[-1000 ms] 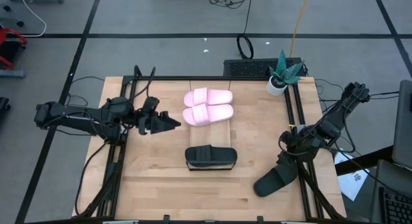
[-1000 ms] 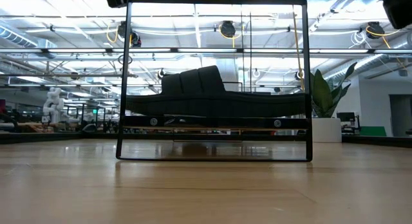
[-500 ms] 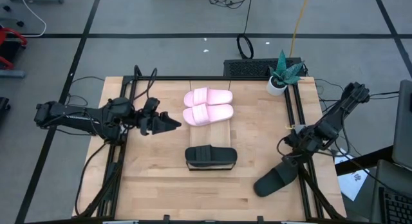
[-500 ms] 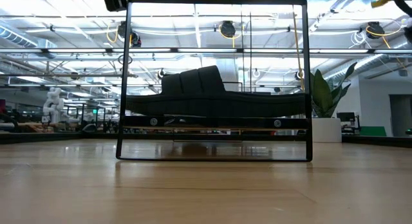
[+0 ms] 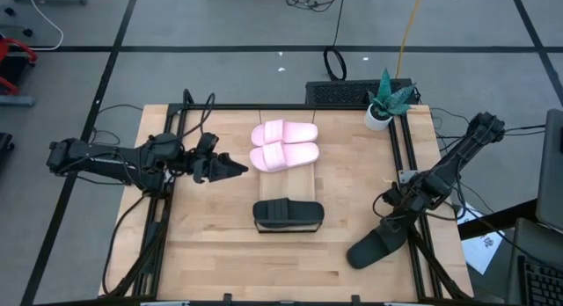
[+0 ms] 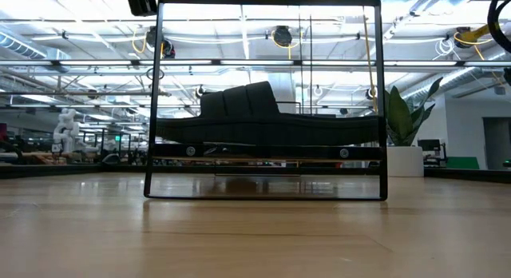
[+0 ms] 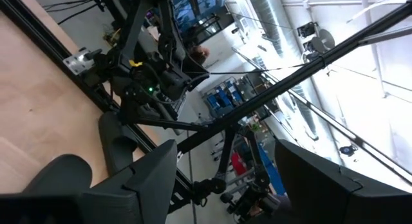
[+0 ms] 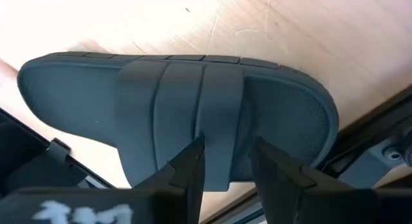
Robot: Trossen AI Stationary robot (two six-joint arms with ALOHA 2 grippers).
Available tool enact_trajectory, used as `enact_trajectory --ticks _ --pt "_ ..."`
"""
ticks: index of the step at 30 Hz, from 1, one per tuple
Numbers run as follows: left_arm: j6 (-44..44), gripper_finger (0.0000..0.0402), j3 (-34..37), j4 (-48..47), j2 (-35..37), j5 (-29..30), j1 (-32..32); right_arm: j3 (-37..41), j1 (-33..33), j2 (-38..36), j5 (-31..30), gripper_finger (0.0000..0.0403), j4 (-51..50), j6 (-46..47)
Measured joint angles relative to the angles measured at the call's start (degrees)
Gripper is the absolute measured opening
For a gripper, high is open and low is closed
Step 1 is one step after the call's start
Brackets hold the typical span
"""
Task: Pick and place slides into the shelf
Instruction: Put the black slide on the shelf
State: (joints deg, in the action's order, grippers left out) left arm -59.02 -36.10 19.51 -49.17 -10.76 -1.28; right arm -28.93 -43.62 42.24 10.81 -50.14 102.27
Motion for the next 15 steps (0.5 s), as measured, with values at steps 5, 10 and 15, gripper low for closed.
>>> enact_trajectory --ticks 5,10,15 --pt "0.0 0.0257 0.0 0.0 0.0 0.3 0.0 0.1 0.0 -0.7 -0.1 0.0112 0.1 -0.6" --pt "0.2 0.0257 0.0 -0.1 0.0 0.3 0.0 0.1 0.0 -1.2 -0.1 0.0112 0.1 -0.7" --pt "0.3 0.0257 0.0 -0.1 0.0 0.3 0.0 0.2 0.0 -1.2 -0.9 0.0112 1.3 -0.9"
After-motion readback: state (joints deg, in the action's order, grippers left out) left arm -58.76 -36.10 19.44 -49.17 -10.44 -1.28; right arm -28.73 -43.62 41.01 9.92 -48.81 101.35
